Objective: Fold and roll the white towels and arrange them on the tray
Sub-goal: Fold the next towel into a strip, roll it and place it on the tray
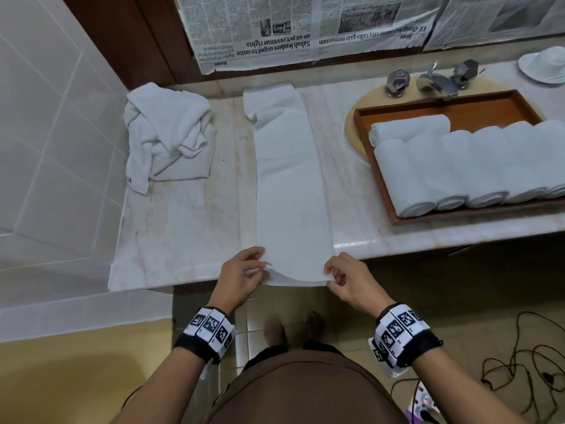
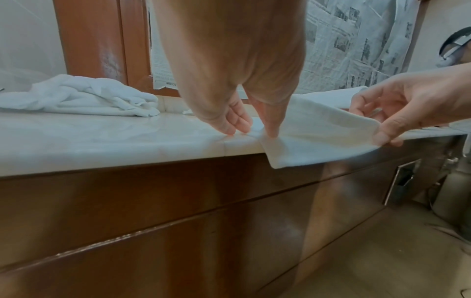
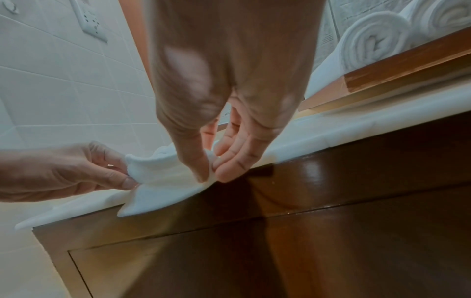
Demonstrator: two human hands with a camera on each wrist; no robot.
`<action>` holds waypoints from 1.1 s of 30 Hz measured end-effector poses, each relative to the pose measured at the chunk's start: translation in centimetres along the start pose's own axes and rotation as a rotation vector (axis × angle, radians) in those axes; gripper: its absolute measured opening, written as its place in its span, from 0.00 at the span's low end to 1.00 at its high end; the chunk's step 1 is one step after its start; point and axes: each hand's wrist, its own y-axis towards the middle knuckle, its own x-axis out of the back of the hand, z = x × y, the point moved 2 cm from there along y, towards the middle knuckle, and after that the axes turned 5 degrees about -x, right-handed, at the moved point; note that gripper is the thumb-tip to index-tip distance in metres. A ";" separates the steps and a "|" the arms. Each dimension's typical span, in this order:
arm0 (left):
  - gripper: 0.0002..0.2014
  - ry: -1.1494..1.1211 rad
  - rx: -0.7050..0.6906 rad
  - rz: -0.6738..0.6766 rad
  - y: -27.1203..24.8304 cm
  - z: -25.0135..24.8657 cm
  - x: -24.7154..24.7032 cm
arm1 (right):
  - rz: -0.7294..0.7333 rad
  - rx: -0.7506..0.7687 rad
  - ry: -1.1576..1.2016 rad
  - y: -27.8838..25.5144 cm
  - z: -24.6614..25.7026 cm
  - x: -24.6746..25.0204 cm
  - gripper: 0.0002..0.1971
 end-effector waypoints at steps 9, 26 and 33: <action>0.10 0.040 0.025 -0.054 0.6 -0.9 -0.1 | 0.037 0.008 0.067 0.7 0.0 0.0 0.09; 0.29 0.605 0.079 0.127 5.9 -1.8 -4.9 | -0.166 0.092 -0.519 8.9 3.2 -4.8 0.29; 0.28 0.587 0.217 0.127 4.6 -0.1 -2.2 | -0.143 -0.117 -0.555 8.1 -0.1 -1.6 0.33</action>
